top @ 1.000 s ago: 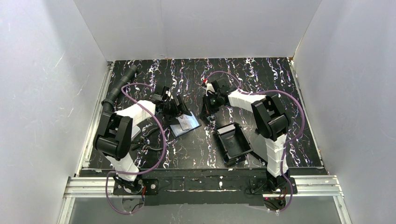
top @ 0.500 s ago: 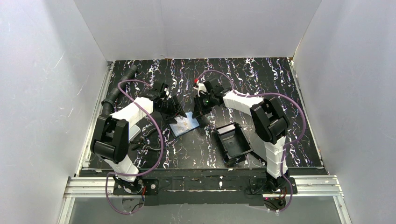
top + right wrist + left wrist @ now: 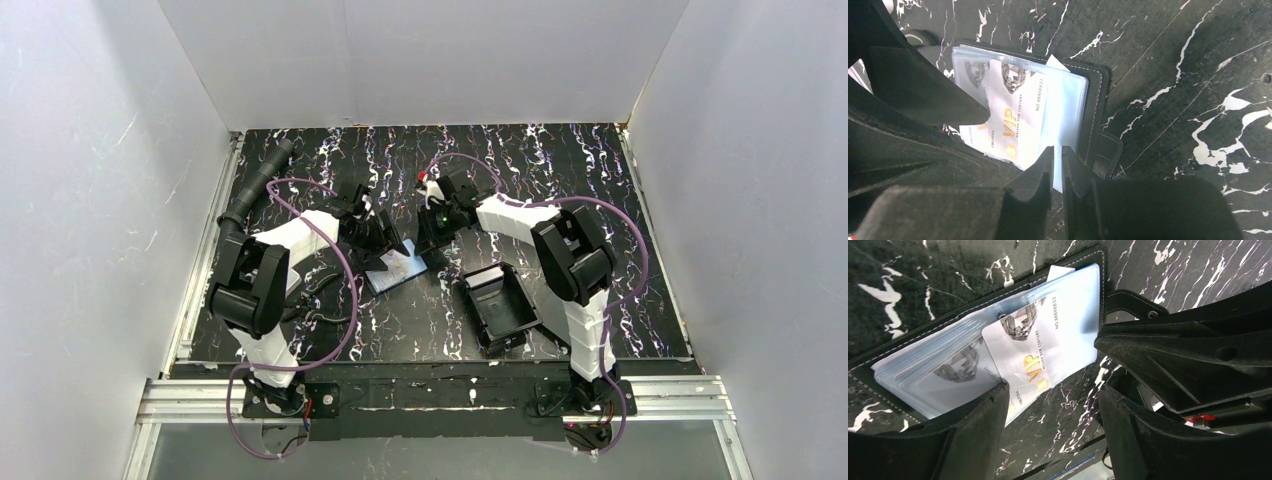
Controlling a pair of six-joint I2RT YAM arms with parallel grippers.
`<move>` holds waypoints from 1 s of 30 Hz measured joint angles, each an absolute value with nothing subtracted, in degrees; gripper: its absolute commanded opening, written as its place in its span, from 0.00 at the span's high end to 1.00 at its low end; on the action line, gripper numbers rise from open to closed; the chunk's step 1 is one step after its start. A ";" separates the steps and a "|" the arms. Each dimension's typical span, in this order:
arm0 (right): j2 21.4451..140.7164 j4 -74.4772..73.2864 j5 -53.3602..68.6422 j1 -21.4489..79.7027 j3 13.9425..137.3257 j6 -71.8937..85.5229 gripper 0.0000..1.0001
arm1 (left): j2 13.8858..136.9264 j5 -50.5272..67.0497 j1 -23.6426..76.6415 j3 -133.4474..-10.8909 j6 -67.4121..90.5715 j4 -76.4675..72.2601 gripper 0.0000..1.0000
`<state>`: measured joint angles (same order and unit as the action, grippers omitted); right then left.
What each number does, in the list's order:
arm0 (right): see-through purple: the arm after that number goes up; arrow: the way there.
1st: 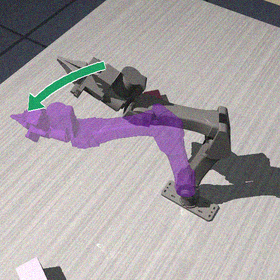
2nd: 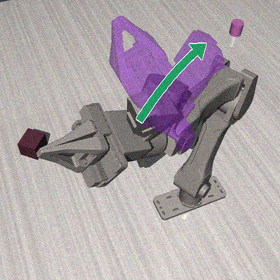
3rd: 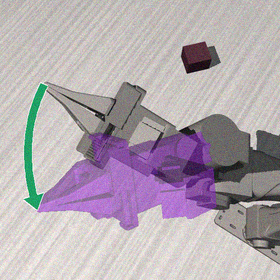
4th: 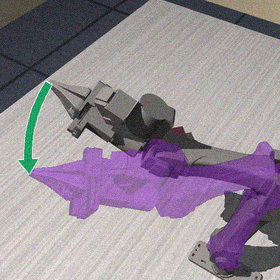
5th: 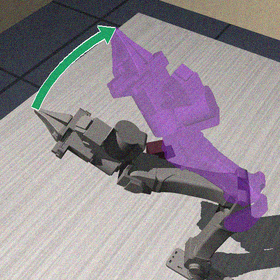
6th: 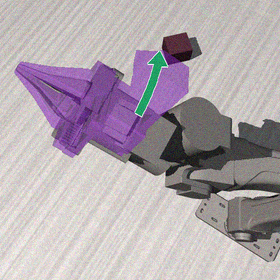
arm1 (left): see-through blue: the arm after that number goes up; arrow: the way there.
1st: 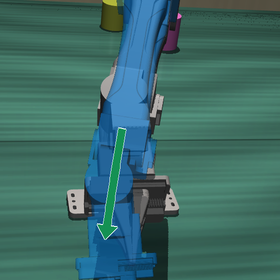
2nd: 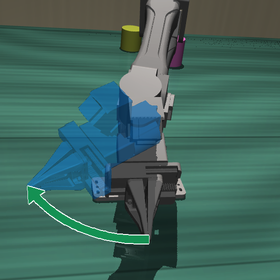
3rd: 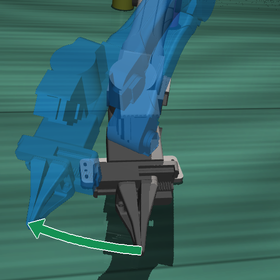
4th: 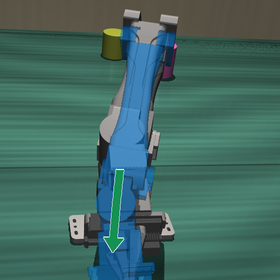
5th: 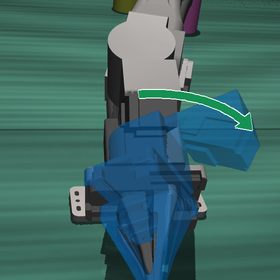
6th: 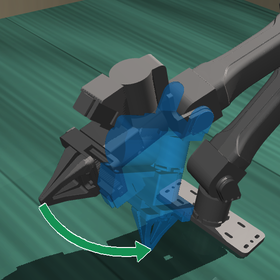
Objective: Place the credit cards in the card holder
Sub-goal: Insert the credit card into the card holder.
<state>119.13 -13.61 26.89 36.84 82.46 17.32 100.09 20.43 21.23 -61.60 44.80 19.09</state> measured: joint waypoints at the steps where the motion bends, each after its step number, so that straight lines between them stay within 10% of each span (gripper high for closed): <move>1: 119.22 -13.58 26.83 36.82 82.46 17.32 0.81 | 100.22 20.43 21.26 -61.60 44.82 18.81 0.35; 30: 119.22 -11.25 30.98 33.28 81.34 20.25 0.74 | 106.15 24.12 22.15 -64.29 47.03 11.75 0.29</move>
